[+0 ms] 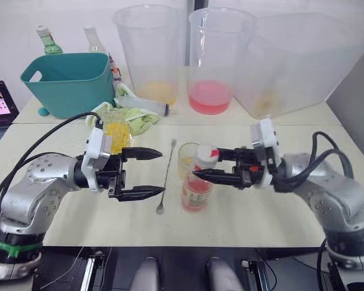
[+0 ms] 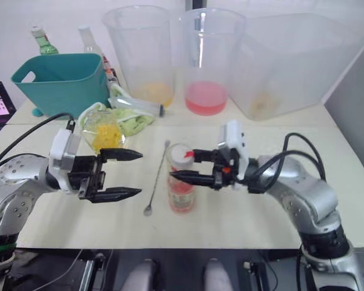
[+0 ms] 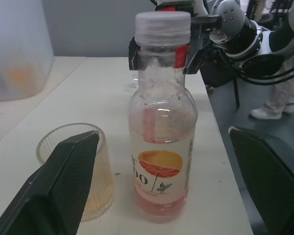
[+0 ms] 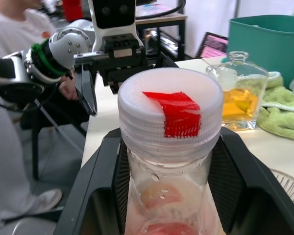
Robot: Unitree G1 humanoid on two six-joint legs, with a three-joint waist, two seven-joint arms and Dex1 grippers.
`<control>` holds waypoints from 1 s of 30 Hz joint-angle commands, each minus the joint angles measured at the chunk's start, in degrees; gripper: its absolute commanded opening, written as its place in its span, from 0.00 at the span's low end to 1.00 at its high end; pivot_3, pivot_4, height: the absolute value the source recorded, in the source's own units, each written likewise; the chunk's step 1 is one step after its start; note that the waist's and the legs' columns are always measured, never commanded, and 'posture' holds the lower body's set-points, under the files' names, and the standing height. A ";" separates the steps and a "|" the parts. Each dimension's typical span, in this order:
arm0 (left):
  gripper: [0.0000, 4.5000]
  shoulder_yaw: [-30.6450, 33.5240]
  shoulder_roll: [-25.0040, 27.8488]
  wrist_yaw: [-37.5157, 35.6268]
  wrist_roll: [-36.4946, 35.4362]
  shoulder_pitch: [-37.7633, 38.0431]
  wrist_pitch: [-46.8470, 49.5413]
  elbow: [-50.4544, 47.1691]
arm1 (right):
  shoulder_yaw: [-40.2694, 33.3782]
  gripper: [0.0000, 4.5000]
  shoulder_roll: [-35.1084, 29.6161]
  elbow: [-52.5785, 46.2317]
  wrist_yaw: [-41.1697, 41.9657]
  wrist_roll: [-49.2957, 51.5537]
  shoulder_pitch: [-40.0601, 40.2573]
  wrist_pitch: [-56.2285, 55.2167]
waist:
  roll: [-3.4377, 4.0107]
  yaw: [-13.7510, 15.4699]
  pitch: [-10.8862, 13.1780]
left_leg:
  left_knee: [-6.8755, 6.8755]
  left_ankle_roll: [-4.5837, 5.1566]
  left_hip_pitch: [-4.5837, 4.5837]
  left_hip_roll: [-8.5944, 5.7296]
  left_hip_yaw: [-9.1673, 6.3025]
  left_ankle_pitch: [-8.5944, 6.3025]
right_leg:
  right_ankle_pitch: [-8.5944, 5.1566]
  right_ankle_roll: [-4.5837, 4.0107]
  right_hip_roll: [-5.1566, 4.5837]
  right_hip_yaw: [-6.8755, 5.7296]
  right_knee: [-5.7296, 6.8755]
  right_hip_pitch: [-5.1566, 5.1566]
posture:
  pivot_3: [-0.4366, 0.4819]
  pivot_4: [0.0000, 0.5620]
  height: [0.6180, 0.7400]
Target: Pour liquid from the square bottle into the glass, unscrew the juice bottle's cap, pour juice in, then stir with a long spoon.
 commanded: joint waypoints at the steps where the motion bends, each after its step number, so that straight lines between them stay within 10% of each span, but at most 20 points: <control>1: 1.00 -2.40 -1.21 -4.51 1.70 -3.62 -2.08 3.94 | -2.44 0.37 0.91 -9.08 -10.27 0.14 4.52 2.68 | 0.00 -0.17 0.00 | -0.01 0.00 0.01 0.00 -0.01 0.00 | 0.00 0.00 0.00 0.00 0.00 0.00 | 0.48 0.27 0.94; 10: 1.00 -5.08 -4.09 -9.38 3.72 -8.99 -2.56 9.88 | -1.80 0.37 2.86 -15.81 -20.58 0.52 11.73 5.40 | -0.01 -0.20 -0.01 | 0.00 0.01 0.01 0.01 -0.02 0.00 | 0.00 0.01 0.02 0.00 -0.02 0.03 | 0.48 0.27 0.94; 17: 1.00 -2.97 -3.04 -9.01 4.41 -7.16 -3.02 8.53 | -3.02 0.98 0.55 -14.03 -16.97 4.07 9.39 5.01 | -0.02 -0.21 -0.01 | 0.00 0.01 0.01 0.01 -0.03 0.00 | 0.00 0.00 0.00 0.00 -0.03 0.04 | 0.48 0.27 0.94; 24: 1.00 5.36 1.46 -3.29 2.30 3.85 -0.81 -1.57 | -3.06 0.99 -14.04 7.03 18.31 -1.68 -0.56 -5.99 | -0.02 -0.35 0.00 | 0.00 0.03 0.05 0.04 -0.01 -0.01 | 0.00 0.00 0.01 0.00 -0.08 0.07 | 0.48 0.27 0.94; 30: 1.00 13.22 3.68 2.07 0.11 13.30 1.33 -10.10 | 5.31 0.99 -10.98 23.96 40.24 -8.44 -13.81 -15.29 | -0.02 -0.37 0.01 | 0.00 0.02 0.12 0.08 0.04 -0.01 | -0.01 0.01 0.02 0.01 -0.10 0.10 | 0.48 0.27 0.94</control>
